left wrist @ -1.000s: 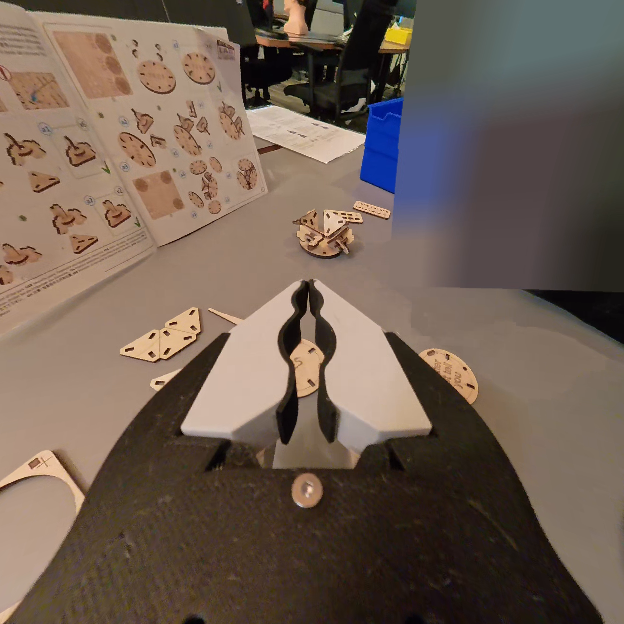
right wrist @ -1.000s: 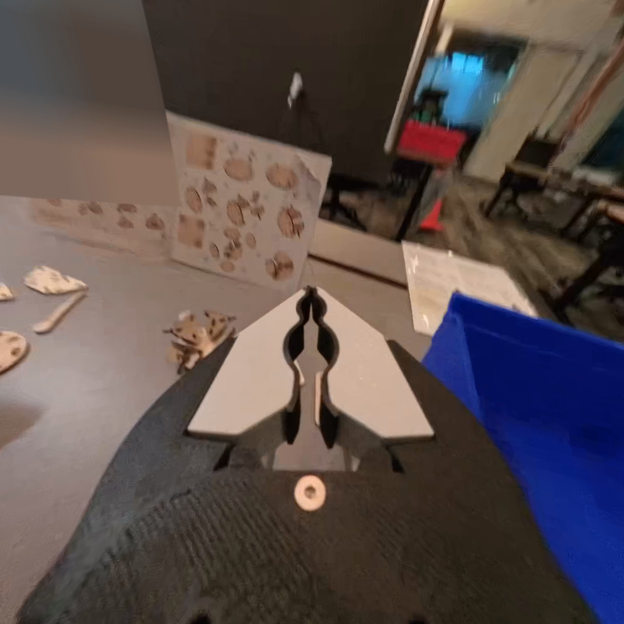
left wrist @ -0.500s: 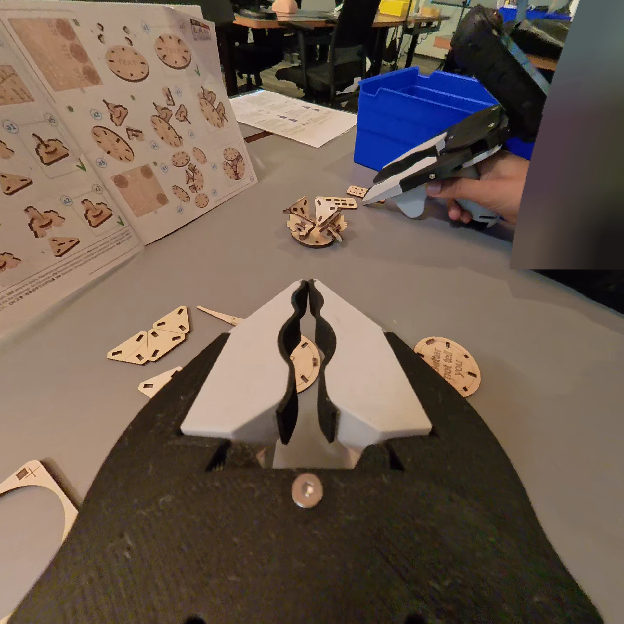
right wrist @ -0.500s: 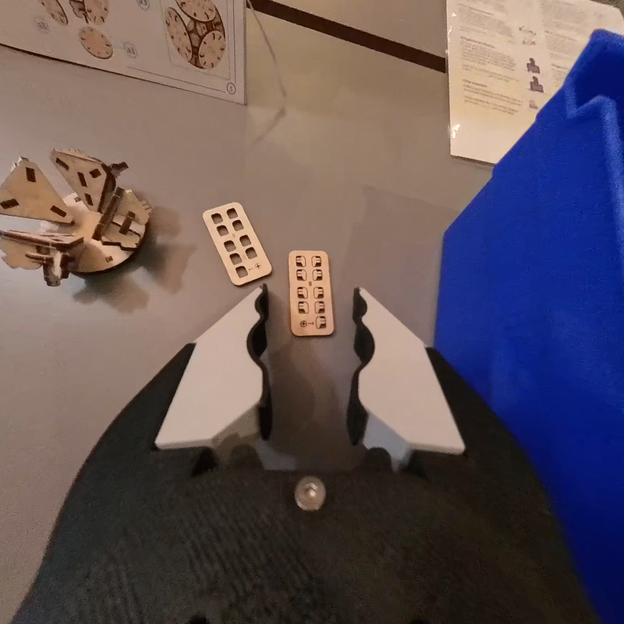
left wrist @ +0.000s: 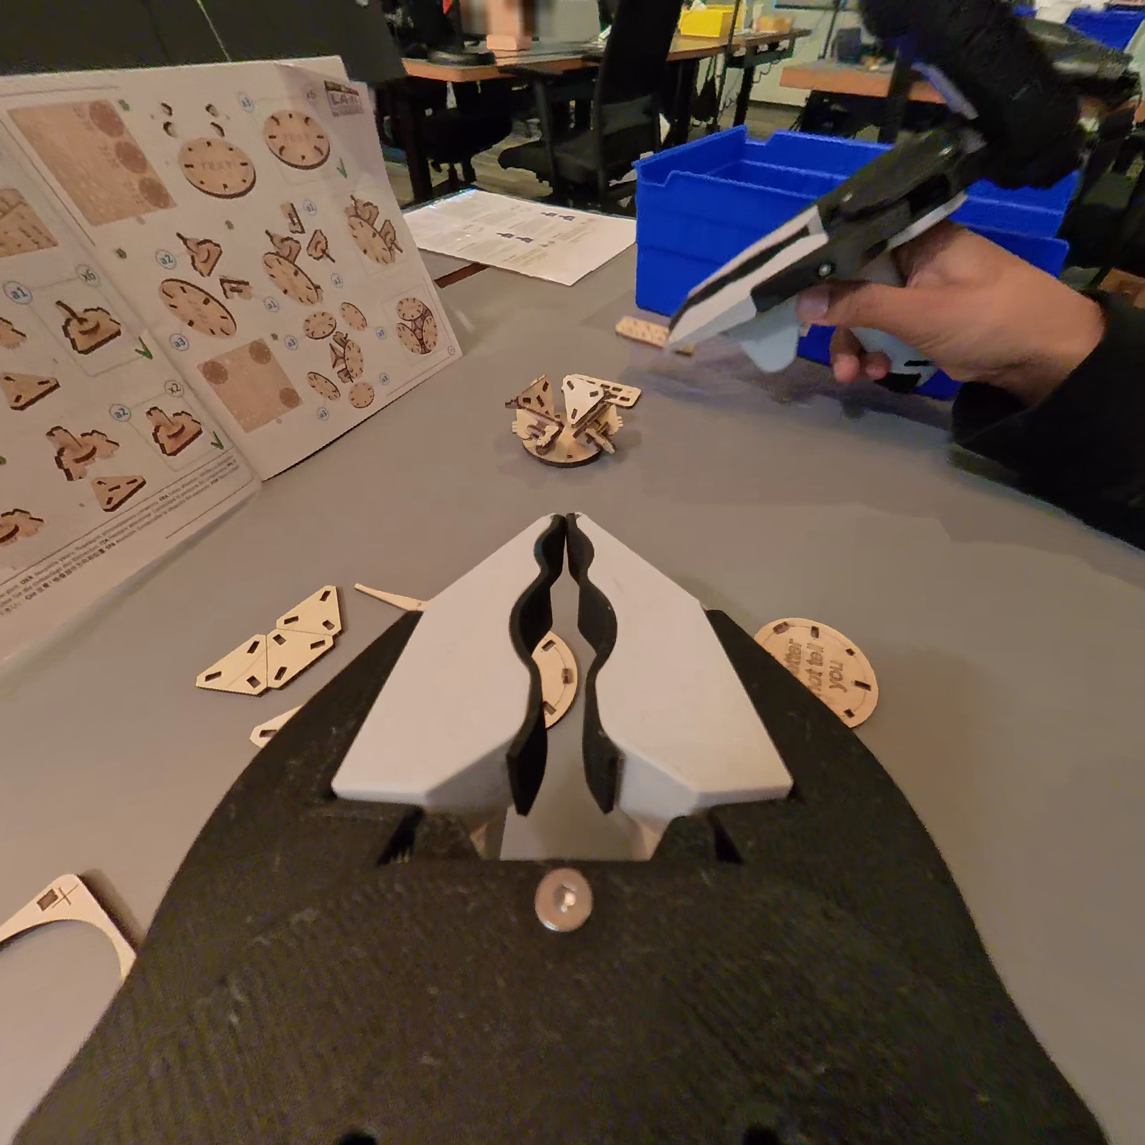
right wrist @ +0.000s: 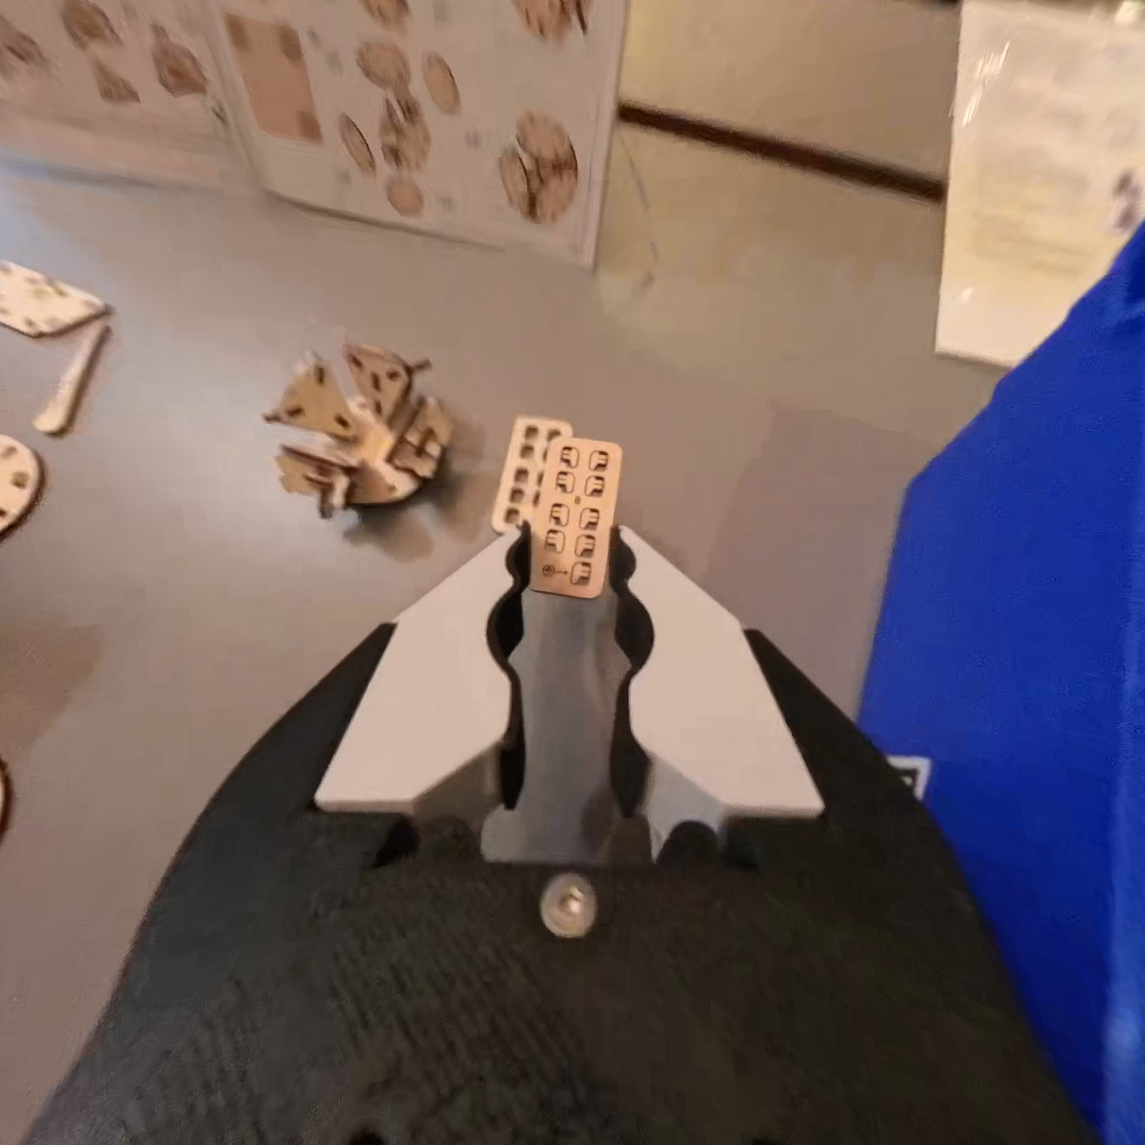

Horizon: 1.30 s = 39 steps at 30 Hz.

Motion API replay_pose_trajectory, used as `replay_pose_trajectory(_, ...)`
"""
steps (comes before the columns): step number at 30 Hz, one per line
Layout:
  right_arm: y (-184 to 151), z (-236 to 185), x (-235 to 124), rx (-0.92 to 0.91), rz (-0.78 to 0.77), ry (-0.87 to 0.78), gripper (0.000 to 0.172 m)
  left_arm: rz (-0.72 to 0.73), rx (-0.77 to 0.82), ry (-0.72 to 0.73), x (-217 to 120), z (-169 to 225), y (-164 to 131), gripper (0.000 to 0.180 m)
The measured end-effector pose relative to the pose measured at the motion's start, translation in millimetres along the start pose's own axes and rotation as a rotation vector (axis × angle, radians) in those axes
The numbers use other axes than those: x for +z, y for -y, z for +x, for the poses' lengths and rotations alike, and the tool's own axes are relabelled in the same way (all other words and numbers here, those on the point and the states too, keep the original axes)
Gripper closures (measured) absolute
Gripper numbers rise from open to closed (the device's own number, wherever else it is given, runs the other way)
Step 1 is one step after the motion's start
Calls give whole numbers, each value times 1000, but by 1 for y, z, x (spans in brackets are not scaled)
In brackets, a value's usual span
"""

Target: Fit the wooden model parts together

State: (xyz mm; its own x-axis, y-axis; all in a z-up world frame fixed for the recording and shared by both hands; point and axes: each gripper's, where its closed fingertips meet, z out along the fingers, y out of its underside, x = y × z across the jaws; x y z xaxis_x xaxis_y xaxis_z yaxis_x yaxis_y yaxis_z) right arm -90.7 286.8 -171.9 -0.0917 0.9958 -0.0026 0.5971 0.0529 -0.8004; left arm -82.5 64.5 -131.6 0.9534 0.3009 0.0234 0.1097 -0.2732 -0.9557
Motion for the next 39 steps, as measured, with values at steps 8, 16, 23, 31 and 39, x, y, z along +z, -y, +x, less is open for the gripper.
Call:
replay_pose_trajectory(8,53,-157,-53,-487,457,355,149,187,-317,-222,-5,25,29,122)
replay_pose_trajectory(16,10,-221,-53,-918,463,435,148,0,-663,-480,1,41,3,160)
replay_pose_trajectory(23,25,-214,-60,-768,545,491,146,71,-728,-541,-5,40,16,180)
replay_pose_trajectory(31,45,-189,-58,-283,497,673,91,253,-761,-565,-18,25,38,180)
replay_pose_trajectory(39,34,-176,-35,-594,495,399,114,275,-665,-537,-22,25,43,180)
